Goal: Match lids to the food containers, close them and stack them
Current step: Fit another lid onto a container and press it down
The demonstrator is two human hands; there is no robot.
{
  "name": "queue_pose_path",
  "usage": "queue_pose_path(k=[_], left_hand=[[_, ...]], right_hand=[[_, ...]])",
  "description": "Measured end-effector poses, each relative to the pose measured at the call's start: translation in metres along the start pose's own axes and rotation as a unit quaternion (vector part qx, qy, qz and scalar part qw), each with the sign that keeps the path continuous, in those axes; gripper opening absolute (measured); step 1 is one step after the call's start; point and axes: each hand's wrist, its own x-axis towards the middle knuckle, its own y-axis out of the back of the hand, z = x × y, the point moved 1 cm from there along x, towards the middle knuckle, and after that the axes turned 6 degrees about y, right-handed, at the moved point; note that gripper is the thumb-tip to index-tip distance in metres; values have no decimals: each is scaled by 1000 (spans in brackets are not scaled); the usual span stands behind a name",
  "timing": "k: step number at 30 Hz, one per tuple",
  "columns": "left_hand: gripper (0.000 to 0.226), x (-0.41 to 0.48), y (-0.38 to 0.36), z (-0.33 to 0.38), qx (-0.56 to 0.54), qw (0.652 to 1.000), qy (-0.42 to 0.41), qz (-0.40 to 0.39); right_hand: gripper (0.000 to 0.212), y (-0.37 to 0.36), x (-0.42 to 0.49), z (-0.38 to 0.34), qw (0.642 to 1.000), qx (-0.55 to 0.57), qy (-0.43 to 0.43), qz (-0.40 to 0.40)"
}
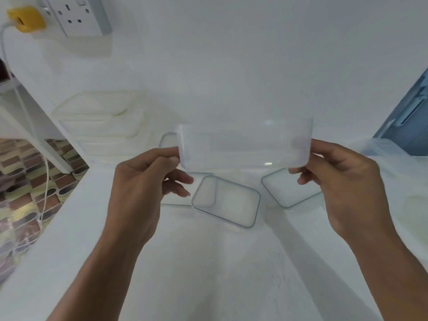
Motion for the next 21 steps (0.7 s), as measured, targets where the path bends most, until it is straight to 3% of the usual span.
queue_pose_path(k=[3,6,9,11,15,21], left_hand=[[26,-36,15,-14,-28,998,55,-12],[56,-66,28,-33,-15,995,102,-9],[74,-92,37,-50,52,991,126,11],[64,-104,40,-58,84,985,149,18],[22,-116,36,-78,194,968,158,19],[43,-113,20,-102,263,954,144,27]], right_hand=[[30,8,-35,0,998,42,-55,6],[20,13,-69,1,993,68,-99,-6],[56,14,-101,6,992,31,-123,-19],[59,13,-117,12,989,14,-149,-16],[37,6,-138,33,973,-122,-192,-36],[34,-9,-148,62,960,-212,-178,-46]])
